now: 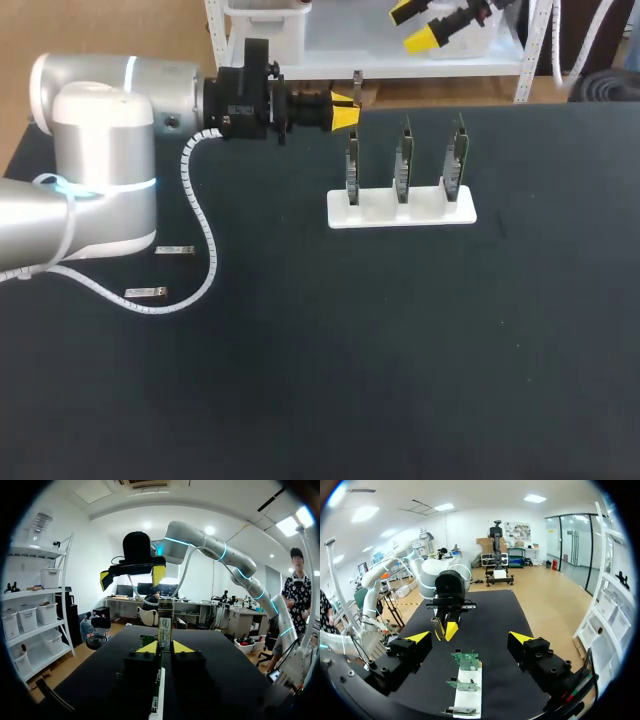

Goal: Pick up the optical module with the left hand, and insert it into the network port with the right hand.

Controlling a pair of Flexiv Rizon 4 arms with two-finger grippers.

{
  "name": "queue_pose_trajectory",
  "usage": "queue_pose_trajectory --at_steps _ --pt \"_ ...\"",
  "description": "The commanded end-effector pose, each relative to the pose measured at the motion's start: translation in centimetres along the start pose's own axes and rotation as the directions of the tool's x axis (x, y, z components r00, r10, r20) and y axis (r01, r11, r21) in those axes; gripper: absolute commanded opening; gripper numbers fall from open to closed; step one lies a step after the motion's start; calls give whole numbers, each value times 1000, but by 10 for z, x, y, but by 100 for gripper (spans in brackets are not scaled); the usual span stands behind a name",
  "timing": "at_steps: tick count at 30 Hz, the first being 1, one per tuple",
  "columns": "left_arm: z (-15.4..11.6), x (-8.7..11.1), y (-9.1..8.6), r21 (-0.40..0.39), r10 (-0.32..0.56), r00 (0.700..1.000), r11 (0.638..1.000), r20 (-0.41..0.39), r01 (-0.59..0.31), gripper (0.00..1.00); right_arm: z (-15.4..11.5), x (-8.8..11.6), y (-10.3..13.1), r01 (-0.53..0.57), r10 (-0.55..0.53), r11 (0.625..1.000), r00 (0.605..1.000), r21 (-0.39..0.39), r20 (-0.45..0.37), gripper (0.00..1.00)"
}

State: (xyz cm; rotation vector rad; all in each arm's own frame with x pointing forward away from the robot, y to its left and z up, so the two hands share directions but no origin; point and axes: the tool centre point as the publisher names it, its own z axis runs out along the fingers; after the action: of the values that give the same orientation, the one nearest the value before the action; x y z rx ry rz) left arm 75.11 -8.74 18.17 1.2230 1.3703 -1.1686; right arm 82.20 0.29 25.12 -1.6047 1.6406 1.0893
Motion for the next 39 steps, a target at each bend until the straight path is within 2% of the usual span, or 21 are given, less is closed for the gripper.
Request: queue_pose_trajectory --at_steps 1,6,11,14,21,23,24,37,39 --pt "0 0 1 3 0 1000 1000 -2 0 0 -8 7 22 -29 28 990 1000 138 9 100" --pt "0 0 1 3 0 1000 1000 -2 0 0 -15 11 24 -57 56 983 998 176 6 100" --pt "0 0 1 3 0 1000 1000 -2 0 0 -9 4 35 -30 31 992 999 126 -7 100" --pt "0 0 1 3 0 1000 1000 -2 0 0 -7 3 38 -25 28 991 999 134 -27 100" --pt "0 0 1 3 0 1000 1000 -2 0 0 -6 -2 46 -38 69 957 993 288 -98 100" --pt "0 0 1 3 0 1000 1000 -2 0 0 -6 -4 48 -47 89 939 990 341 -108 100" --pt "0 0 1 3 0 1000 1000 -2 0 0 -7 -6 49 -43 100 916 987 399 -122 100" --pt "0 0 1 3 0 1000 1000 -2 0 0 -7 -6 49 -43 100 916 987 399 -122 100" --pt "0 0 1 3 0 1000 1000 -2 0 0 0 -12 49 -1 73 925 982 380 -175 100"
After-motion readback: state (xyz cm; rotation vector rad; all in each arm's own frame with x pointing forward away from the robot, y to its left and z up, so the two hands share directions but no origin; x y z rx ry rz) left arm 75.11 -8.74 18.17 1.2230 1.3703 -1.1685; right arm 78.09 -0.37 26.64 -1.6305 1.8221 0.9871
